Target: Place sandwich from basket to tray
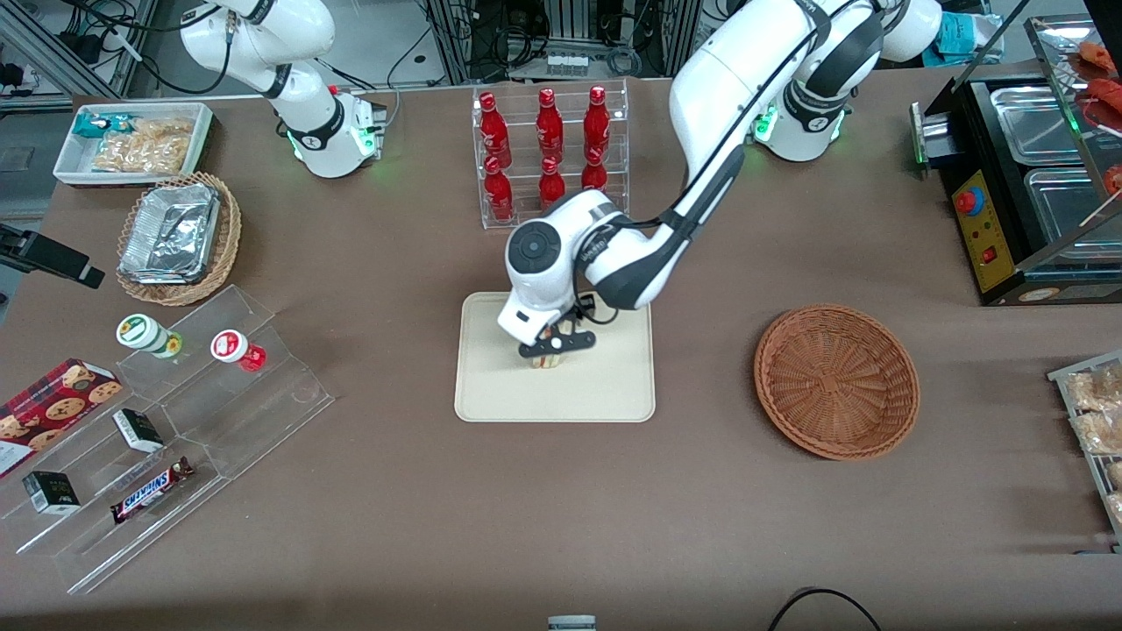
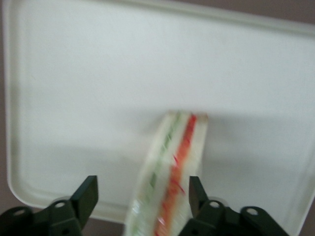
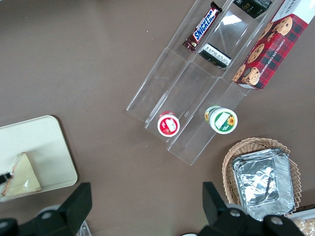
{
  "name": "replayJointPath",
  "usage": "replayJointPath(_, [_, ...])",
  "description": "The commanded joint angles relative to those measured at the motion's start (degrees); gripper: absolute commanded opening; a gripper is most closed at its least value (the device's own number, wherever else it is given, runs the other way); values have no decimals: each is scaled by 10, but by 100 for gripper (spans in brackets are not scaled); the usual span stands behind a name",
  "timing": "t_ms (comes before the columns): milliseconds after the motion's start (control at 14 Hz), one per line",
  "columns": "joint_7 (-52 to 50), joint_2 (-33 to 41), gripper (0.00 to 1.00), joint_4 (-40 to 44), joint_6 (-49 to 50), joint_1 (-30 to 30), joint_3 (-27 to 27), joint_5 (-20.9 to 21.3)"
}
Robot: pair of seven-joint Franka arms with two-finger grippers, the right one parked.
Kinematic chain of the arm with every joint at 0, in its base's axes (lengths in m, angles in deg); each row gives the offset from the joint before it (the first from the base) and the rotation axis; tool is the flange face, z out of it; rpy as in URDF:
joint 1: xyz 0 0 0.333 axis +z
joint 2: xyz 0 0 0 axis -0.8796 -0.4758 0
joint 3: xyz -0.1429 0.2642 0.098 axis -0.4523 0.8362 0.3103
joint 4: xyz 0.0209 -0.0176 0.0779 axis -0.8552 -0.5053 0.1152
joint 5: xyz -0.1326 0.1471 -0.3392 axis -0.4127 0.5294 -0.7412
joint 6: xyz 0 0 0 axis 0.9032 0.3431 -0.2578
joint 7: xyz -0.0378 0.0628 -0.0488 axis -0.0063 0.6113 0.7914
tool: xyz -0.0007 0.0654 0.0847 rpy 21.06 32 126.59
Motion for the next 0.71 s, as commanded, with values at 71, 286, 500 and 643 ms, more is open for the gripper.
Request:
replayJointPath(71, [7, 107, 100, -4, 102, 89, 6, 5])
replayJointPath(286, [81, 179, 100, -3, 198, 151, 7, -38])
replayJointPath(500, [260, 239, 100, -3, 289, 254, 7, -66])
replayJointPath(643, [388, 269, 100, -7, 343, 311, 8, -62])
